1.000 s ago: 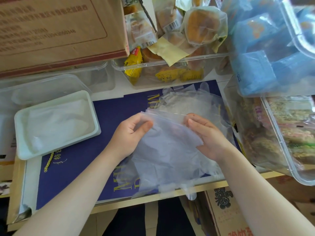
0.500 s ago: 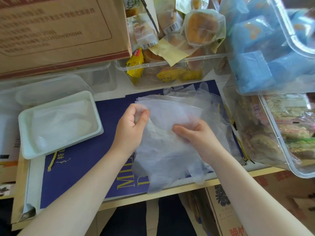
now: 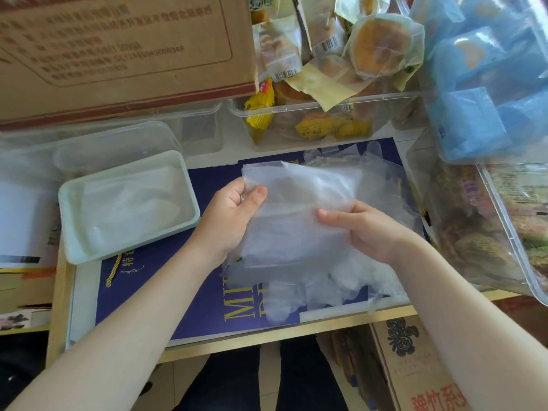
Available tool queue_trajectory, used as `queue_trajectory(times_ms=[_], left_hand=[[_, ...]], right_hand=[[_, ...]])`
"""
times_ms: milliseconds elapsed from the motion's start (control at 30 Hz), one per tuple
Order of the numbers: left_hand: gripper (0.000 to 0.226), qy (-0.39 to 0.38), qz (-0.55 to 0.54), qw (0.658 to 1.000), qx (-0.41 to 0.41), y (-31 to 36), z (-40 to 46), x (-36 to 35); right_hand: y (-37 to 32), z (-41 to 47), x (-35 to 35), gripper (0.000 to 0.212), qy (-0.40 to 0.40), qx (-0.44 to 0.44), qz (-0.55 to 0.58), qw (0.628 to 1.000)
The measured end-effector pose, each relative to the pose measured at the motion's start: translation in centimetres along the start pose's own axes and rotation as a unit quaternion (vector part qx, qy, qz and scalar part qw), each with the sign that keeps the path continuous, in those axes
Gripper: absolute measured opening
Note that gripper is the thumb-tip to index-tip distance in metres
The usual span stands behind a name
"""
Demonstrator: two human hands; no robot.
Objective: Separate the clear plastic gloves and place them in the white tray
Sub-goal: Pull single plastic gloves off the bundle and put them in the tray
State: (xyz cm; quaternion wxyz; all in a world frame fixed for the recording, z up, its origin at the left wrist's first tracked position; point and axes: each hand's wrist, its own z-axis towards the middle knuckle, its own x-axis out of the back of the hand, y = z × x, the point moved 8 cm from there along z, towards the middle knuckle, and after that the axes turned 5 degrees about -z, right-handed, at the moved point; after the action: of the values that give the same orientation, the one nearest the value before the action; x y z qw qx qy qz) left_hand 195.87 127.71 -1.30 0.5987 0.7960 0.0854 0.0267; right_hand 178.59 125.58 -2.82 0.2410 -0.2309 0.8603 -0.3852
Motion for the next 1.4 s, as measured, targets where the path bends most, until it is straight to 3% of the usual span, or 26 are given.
queue_trajectory(times_ms=[100,233,367,433,567,733,800,900,1000,1067,1133,1233,1300,1400], left_hand=[[0.012,-0.015,0.027,1.0,0.004,0.0,0.2,0.8],[0.029,-0.124,-0.003,0.986,0.111,-1.8,-0.4,1.8],[0.003,-0.213,0.07,0.958,0.177,-3.3,-1.3,3.3],[0.017,-0.228,0.134,0.948,0.179,-3.7,-1.3,3.8],[0.01,-0.172,0.128,0.961,0.175,-3.7,-0.1,3.2],[0.018,-0.005,0.086,0.994,0.073,-1.9,1.6,1.8],[0.022,0.004,0.085,0.994,0.065,-2.0,1.6,1.1],[0.017,0.043,0.13,0.987,0.082,-3.1,2.1,1.5],[0.016,0.099,0.187,0.973,0.098,-3.7,2.6,2.4],[0.018,0.109,0.216,0.966,0.095,-3.5,2.7,2.5],[0.014,0.096,0.215,0.967,0.094,-3.8,3.0,2.4],[0.013,0.043,0.203,0.972,0.107,-4.2,2.6,1.6],[0.014,-0.005,0.182,0.978,0.104,-4.2,2.1,0.5],[0.014,-0.086,0.149,0.979,0.108,-3.7,0.7,-1.7]], right_hand=[[-0.3,1.1,0.5,0.017,0.062,0.032,0.004,0.998],[0.1,1.6,2.1,0.02,0.155,0.014,-0.012,0.988],[0.0,1.3,2.5,0.015,0.193,0.017,-0.095,0.976],[0.3,1.5,2.2,0.02,0.208,0.026,-0.131,0.969],[0.4,1.8,0.7,0.028,0.208,0.06,-0.17,0.961],[-0.6,1.2,-0.5,0.013,0.213,0.126,-0.205,0.947],[0.0,0.6,-0.4,0.01,0.192,0.105,-0.159,0.963],[2.0,-0.3,0.1,0.029,0.15,0.051,-0.132,0.978],[5.0,-1.1,0.3,0.021,0.072,-0.027,-0.218,0.973],[6.5,-1.4,1.3,0.009,0.061,-0.033,-0.319,0.945],[6.3,-1.8,4.0,0.01,0.158,0.007,-0.408,0.899],[4.4,-3.0,7.4,0.034,0.332,0.066,-0.542,0.769],[4.2,-2.6,8.4,0.054,0.357,0.032,-0.601,0.714],[5.0,-1.4,8.9,0.063,0.346,-0.033,-0.638,0.687]])
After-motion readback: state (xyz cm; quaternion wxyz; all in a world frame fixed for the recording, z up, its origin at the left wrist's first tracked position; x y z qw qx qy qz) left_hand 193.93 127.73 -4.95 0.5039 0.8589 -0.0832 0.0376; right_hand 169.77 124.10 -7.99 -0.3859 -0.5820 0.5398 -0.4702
